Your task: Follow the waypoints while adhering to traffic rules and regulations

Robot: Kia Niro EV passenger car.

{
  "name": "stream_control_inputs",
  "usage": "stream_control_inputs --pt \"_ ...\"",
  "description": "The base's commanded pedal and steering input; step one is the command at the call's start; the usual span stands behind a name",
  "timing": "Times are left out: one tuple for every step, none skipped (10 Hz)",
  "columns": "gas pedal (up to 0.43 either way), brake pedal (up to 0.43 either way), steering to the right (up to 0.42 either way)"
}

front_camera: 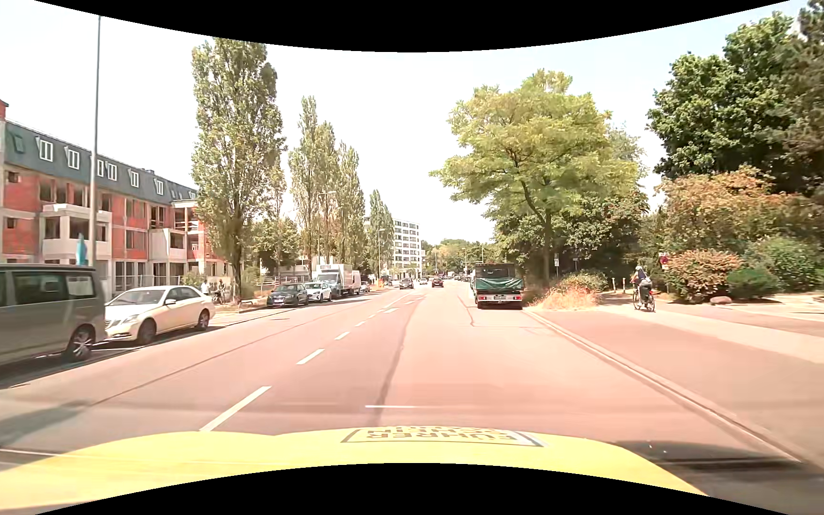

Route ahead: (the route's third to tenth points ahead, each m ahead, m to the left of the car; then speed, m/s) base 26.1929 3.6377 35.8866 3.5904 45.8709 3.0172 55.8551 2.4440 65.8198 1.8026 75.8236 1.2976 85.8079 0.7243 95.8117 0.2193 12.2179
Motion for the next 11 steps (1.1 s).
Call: stream_control_inputs --pt "0.000 0.000 0.002" --pt "0.000 0.000 0.002" --pt "0.000 0.000 0.002" --pt "0.000 0.000 0.002" --pt "0.000 0.000 0.002" --pt "0.000 0.000 0.005" --pt "0.000 0.000 0.007" --pt "0.000 0.000 0.007" --pt "0.000 0.000 0.009" --pt "0.000 0.000 0.009" --pt "0.000 0.000 0.009"
